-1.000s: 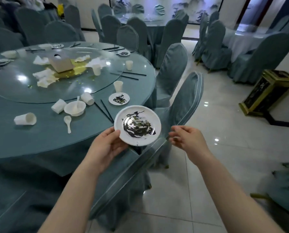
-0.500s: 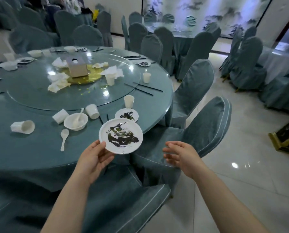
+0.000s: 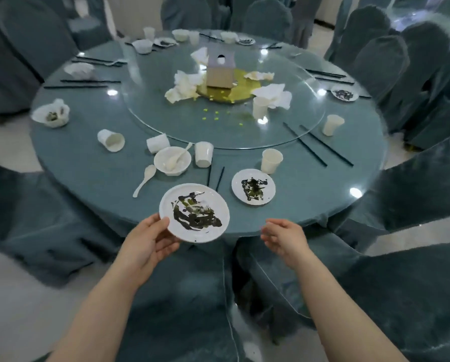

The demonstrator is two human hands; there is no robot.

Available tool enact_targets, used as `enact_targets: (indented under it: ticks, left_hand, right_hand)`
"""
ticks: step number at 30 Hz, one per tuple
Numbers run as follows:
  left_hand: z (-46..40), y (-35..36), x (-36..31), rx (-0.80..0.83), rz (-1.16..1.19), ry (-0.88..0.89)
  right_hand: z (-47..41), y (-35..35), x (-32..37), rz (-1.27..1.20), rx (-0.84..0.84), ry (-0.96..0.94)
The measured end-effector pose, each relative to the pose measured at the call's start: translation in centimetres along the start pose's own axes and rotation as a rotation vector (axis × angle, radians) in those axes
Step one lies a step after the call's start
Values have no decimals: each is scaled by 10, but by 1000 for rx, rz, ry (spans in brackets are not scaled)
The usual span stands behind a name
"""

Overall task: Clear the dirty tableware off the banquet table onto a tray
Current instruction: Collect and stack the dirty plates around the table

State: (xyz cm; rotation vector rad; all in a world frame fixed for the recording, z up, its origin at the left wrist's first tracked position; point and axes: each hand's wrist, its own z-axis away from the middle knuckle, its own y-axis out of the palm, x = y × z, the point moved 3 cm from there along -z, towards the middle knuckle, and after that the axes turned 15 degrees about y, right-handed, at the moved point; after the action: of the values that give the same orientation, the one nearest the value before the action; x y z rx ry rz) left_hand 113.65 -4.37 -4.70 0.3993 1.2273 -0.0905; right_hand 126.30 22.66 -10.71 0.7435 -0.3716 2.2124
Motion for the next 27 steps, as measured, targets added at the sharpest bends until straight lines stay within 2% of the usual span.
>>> enact_targets:
  ticks: [6, 14, 21, 27]
  left_hand:
    - [24, 22, 24, -233, 8, 0]
    - [60, 30, 37, -400, 48, 23]
    - [91, 37, 46, -474, 91, 34]
    - [141, 51, 48, -458, 96, 85]
  right_hand:
    - [-92, 3, 52, 132, -35, 6]
    - [-147, 10, 67, 282, -86, 57]
    - [-81, -2, 35, 267, 155, 9]
    - [16, -35, 12, 294, 269, -142]
